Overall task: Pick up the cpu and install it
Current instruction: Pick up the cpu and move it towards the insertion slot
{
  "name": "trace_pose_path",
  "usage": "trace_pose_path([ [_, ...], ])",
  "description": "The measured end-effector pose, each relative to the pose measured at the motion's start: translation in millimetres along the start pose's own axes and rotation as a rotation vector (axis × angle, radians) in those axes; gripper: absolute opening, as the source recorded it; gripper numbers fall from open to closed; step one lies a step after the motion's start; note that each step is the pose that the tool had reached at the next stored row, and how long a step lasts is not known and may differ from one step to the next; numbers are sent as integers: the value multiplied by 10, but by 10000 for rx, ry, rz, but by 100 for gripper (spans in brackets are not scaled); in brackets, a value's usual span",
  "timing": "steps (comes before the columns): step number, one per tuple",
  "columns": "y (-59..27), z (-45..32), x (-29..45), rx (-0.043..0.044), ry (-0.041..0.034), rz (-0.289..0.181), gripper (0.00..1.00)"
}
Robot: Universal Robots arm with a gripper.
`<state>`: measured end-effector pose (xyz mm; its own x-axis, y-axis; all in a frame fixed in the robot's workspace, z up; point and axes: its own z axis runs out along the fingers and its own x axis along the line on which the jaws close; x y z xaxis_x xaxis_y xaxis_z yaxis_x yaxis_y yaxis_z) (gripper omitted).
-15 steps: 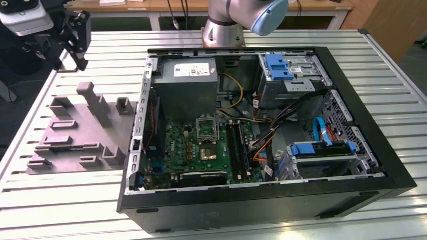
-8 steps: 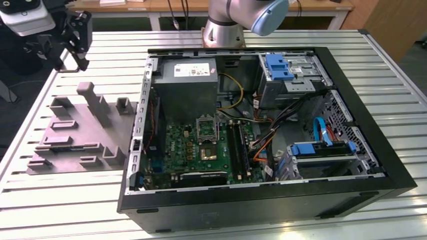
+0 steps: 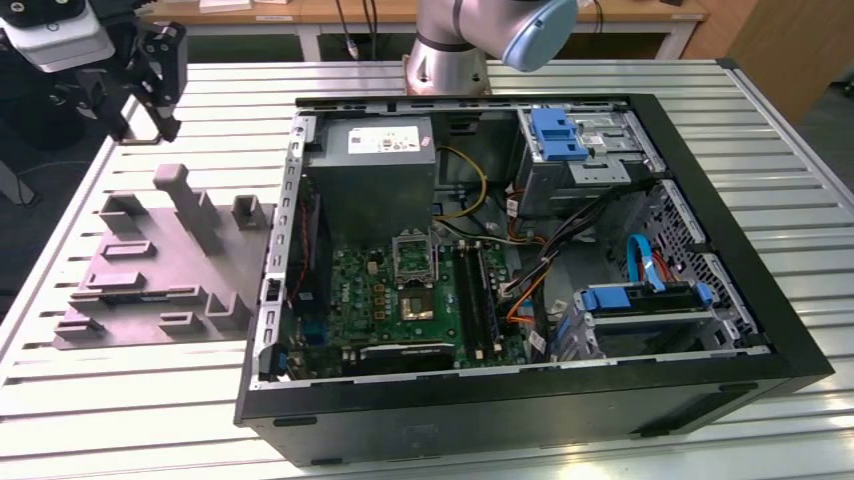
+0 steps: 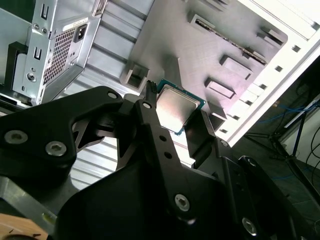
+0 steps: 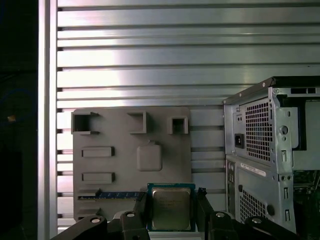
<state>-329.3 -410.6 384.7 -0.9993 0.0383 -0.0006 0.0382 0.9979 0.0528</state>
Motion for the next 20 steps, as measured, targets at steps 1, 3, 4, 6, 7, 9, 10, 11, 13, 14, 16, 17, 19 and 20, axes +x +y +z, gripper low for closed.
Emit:
trace_pose_path([
  [1, 0, 0, -2, 0, 0, 0, 47],
  [3, 0, 0, -7, 0, 0, 0, 47],
  [4, 0, 0, -9, 1, 0, 0, 47],
  [6, 1, 0, -14, 0, 0, 0, 47],
  [7, 1, 0, -16, 1, 0, 0, 47],
  [9, 1, 0, -20, 0, 0, -1, 47],
  [10, 1, 0, -22, 0, 0, 0, 47],
  [11, 1, 0, -24, 0, 0, 0, 47],
  [13, 1, 0, -28, 0, 0, 0, 47],
  [14, 1, 0, -29, 0, 0, 0, 47],
  [16, 1, 0, -33, 0, 0, 0, 47],
  [17, 1, 0, -34, 0, 0, 0, 47],
  [19, 2, 0, -54, 0, 0, 0, 47],
  [20, 2, 0, -55, 1, 1, 0, 47],
])
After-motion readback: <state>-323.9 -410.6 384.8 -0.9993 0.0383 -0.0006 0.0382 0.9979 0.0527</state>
